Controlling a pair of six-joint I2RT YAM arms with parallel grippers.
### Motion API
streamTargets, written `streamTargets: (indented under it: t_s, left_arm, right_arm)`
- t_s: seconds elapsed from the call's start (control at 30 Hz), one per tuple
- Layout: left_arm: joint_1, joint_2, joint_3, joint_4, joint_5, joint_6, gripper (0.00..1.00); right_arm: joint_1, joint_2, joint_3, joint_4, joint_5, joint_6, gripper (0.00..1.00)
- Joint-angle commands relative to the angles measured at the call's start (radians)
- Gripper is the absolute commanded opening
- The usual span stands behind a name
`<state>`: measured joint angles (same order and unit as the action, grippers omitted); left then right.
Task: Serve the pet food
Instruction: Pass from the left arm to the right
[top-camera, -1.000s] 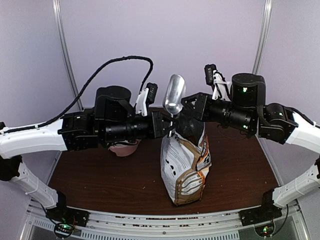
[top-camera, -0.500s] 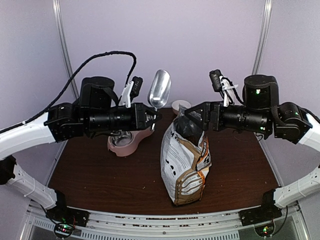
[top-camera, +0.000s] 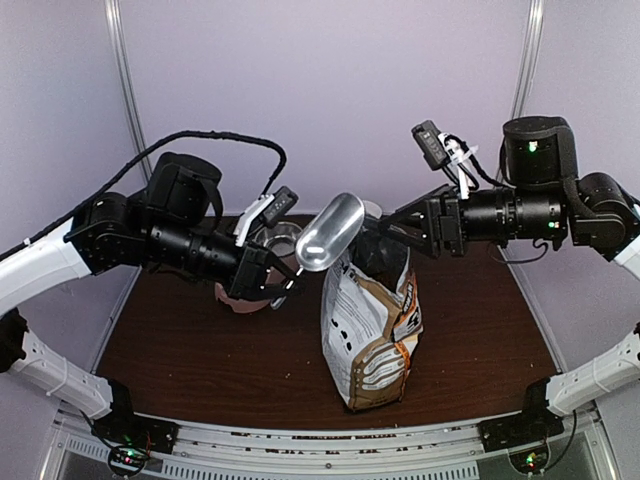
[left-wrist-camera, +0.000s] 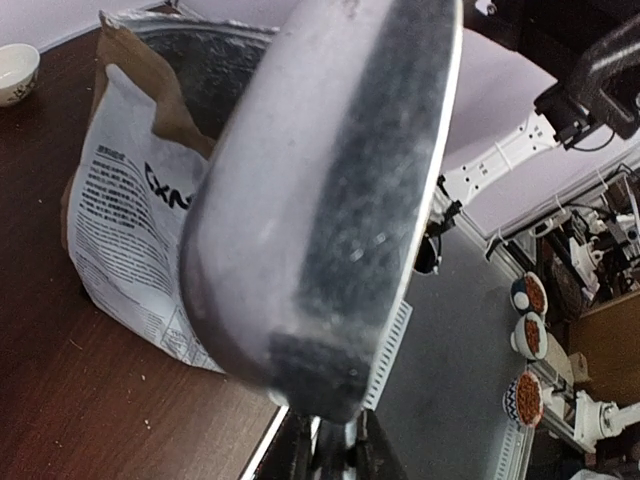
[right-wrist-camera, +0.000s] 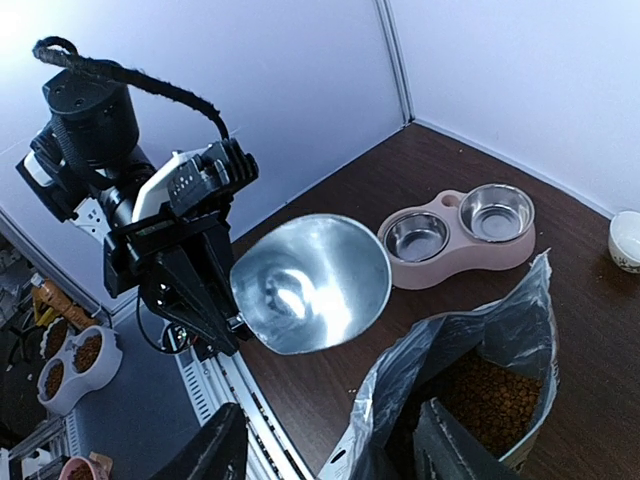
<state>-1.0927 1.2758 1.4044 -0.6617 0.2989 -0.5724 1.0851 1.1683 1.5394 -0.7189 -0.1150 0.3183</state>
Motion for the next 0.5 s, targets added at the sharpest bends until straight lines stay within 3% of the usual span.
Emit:
streamTargets:
  t_s: [0.0,0.2,0.47]
  left_arm:
    - [0.005,-0.026,0.048,-0.083,0.132,0.114,0.0]
    - [-0.002,-0.018,0.073,-0.15,0.203,0.185,0.0]
    - [-0.006,0.018,0.111,-0.221,0.223,0.225,0.0]
  right_arm:
    - [-0.01,0.028,0.047,-0.076,-0.128,-0.053,0.55]
    - [-0.01,0.073,0.075,-0.105,-0.187,-0.065,0.43]
    - [-0.009,0.106,0.081,-0.066,-0.265,-0.058,0.41]
